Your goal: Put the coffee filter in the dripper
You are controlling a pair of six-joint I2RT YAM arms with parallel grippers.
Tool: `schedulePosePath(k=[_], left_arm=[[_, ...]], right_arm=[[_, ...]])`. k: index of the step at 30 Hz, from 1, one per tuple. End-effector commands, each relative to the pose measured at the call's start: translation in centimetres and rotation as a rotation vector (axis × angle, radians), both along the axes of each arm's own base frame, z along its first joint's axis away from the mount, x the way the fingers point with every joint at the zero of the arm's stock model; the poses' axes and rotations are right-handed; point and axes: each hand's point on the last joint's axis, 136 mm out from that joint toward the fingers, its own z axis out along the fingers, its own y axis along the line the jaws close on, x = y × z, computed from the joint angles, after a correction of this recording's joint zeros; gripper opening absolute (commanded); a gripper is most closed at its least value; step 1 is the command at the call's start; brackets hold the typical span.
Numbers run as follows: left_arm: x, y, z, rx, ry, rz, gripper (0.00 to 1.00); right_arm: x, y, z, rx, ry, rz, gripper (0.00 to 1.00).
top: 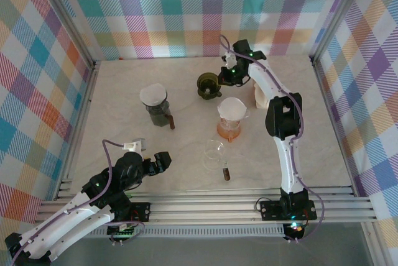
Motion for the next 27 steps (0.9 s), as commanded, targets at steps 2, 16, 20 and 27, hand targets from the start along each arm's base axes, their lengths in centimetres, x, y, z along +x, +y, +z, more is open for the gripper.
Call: schedulePosePath(k=[2, 16, 20, 27], left_arm=[[0.3, 0.5, -0.1, 0.012, -0.010, 0.023, 1.00], [0.1, 1.1, 1.7, 0.010, -0.036, 0.034, 1.00], [0.0, 1.4, 2.5, 0.007, -0.052, 0.035, 1.00], [-0.2, 1.5, 3.2, -0.006, -0.067, 0.031, 1.00]], right_arm=[[-1.2, 3.5, 10.3, 0.153, -0.201, 0.092, 0.00], [-12.0, 4.6, 17.2, 0.058, -0.269, 0.186, 0.00], [-17.4, 3.6, 17.3, -0.006, -0.250, 0.214, 0.00], [-26.6, 0.0, 15.0, -0.077, -0.078, 0.213, 0.00]])
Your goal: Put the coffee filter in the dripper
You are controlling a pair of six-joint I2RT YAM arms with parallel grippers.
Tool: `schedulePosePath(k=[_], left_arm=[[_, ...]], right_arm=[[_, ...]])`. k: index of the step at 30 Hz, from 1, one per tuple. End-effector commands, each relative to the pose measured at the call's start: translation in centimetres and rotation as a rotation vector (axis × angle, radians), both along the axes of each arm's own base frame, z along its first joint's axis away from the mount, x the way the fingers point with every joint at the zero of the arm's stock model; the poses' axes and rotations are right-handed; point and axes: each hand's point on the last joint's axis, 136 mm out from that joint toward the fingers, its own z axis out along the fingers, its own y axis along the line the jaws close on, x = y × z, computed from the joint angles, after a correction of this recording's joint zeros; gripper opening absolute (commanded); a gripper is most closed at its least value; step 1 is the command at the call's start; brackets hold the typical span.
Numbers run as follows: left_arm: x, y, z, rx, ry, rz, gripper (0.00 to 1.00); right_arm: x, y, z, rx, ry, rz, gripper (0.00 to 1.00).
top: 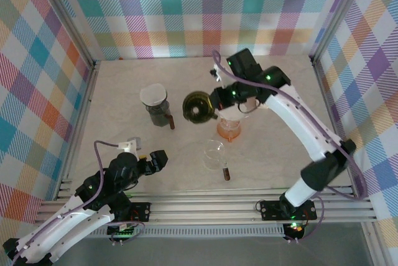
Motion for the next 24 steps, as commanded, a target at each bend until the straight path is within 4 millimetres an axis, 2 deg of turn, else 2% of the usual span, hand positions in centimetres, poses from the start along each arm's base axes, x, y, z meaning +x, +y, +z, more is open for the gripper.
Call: schedulePosePath(k=[1, 4, 7, 13, 24], left_arm=[[0.1, 0.6, 1.0, 0.010, -0.024, 0.010, 1.00], [0.1, 0.6, 0.9, 0.011, -0.025, 0.010, 1.00], [0.2, 0.5, 0.9, 0.008, -0.029, 0.011, 1.00], [0.2, 0.4, 0.8, 0.006, -0.028, 0.008, 1.00], [0.0, 0.5, 0.4, 0.000, -0.029, 0.006, 1.00]], right_arm=[[-3.4, -2.5, -1.3, -0.057, 0.113, -0.046, 0.00], [-5.8, -3.5, -2.2, -0.082, 0.214, -0.060, 0.00], [-6.8, -3.8, -3.2, -0.125, 0.292, -0.057, 0.00], [-7.2, -2.8, -5.4, -0.159, 0.436, -0.035, 0.00], [-6.7, -2.9, -8.1, -0.183, 0.464, -0.034, 0.00]])
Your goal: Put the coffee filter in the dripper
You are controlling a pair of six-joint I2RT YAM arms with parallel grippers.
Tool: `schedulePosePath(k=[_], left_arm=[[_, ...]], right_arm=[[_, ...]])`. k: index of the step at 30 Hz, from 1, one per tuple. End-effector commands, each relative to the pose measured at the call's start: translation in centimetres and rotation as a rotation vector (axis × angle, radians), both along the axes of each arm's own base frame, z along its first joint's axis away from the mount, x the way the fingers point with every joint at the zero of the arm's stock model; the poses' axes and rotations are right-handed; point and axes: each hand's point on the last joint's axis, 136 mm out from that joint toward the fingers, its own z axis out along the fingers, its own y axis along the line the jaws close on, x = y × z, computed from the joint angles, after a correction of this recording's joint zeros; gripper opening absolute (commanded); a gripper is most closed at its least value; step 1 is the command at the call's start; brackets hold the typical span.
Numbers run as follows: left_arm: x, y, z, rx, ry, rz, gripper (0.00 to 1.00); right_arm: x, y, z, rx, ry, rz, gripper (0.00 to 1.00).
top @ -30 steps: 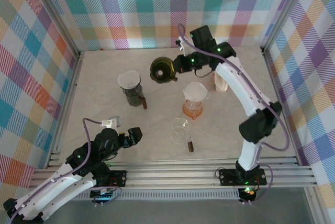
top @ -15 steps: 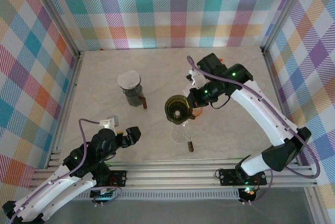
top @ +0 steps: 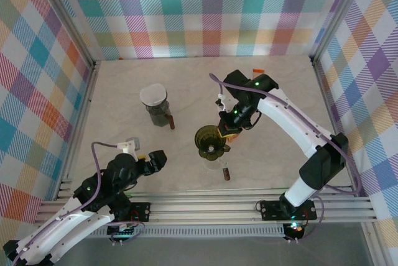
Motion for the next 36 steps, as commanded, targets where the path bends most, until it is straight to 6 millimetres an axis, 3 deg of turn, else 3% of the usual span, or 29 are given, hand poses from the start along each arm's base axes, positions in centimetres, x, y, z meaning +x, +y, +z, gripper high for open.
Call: schedulePosePath(k=[1, 25, 31, 36], left_arm=[[0.1, 0.4, 0.0, 0.021, -0.012, 0.005, 1.00], [0.0, 0.4, -0.4, 0.021, -0.003, 0.007, 1.00], [0.0, 0.3, -0.3, 0.020, -0.003, 0.001, 1.00], [0.0, 0.3, -0.3, 0.018, -0.001, 0.003, 1.00]], right_arm=[[-0.4, -0.1, 0.1, 0.029, 0.008, 0.004, 0.00], [0.0, -1.5, -1.9, 0.038, -0.004, -0.037, 0.00], [-0.2, -1.7, -1.7, 0.043, -0.020, -0.039, 0.42], [-0.4, -1.9, -1.2, 0.059, -0.041, -0.044, 0.65]])
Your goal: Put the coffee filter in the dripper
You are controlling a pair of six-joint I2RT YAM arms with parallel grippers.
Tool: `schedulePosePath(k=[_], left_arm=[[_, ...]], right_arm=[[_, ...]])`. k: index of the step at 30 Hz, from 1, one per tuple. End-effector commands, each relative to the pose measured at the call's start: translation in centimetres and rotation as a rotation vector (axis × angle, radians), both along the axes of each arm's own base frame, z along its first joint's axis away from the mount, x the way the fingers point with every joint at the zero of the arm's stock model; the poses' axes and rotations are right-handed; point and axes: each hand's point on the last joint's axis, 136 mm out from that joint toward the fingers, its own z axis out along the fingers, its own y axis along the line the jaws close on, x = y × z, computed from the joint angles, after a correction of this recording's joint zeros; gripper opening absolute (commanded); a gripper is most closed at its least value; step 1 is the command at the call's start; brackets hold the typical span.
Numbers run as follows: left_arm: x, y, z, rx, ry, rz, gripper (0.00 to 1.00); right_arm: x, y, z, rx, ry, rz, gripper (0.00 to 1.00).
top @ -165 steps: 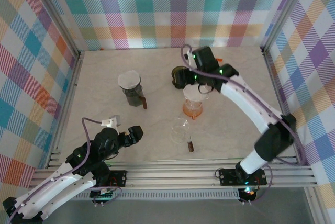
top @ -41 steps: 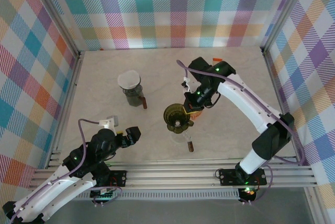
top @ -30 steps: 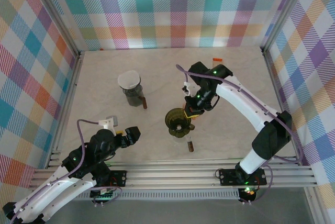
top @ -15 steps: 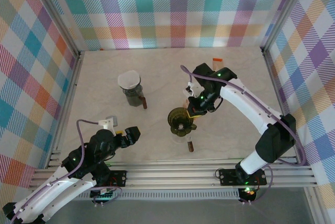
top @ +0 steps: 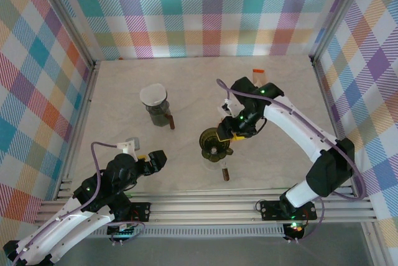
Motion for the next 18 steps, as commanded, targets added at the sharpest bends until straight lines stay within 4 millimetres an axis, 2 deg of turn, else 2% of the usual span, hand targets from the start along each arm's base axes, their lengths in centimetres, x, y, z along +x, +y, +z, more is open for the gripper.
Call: schedulePosePath(k=[1, 7, 11, 14, 18], left_arm=[[0.0, 0.3, -0.4, 0.019, 0.005, 0.004, 1.00], [0.1, 0.1, 0.1, 0.009, -0.006, -0.004, 1.00], [0.1, -0.5, 0.4, -0.006, -0.013, -0.028, 1.00], [0.2, -2.1, 0.9, -0.037, -0.015, -0.089, 1.00], [0.6, -4.1, 0.9, -0.043, 0.014, -0.145, 1.00]], right_arm=[[-0.4, -0.2, 1.1, 0.033, -0.028, -0.007, 0.67], [-0.6, -0.9, 1.8, 0.043, -0.087, -0.031, 0.75], [0.0, -1.7, 3.4, 0.078, -0.182, -0.091, 0.77], [1.3, -3.0, 4.5, 0.064, -0.309, -0.146, 0.78], [4.4, -5.2, 5.1, -0.023, -0.510, -0.227, 0.75]])
